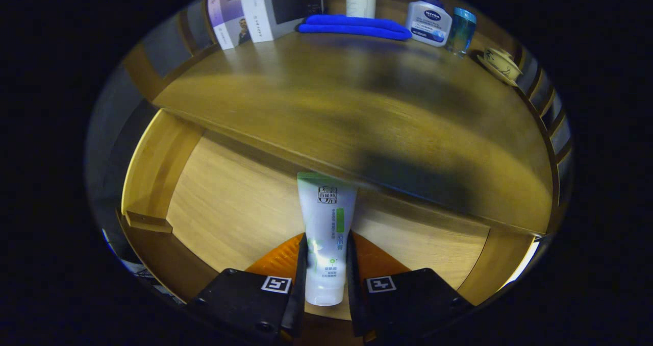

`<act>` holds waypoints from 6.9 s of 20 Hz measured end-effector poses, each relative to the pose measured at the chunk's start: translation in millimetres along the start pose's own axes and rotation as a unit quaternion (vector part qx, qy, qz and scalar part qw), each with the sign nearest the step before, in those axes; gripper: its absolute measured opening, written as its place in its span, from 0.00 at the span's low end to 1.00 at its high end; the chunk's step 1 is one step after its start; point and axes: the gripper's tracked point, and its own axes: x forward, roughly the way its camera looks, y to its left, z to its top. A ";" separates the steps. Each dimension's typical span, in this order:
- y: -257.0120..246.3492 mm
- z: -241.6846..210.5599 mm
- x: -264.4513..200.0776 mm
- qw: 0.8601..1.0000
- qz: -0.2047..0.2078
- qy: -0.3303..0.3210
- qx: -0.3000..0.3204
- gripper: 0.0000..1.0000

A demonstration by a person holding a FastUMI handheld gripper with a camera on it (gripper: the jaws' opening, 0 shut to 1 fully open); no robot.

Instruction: Pull open the drawer, take out the items inside it, and place them on the countertop above the cabinet.

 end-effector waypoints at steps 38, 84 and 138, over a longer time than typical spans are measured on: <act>-68.2 163.0 -89.5 0.934 0.051 -0.203 0.288 0.42; 64.4 -107.9 -189.1 0.795 -0.162 -0.579 0.080 0.98; 0.2 35.8 -53.0 0.851 -0.170 -0.476 0.141 0.98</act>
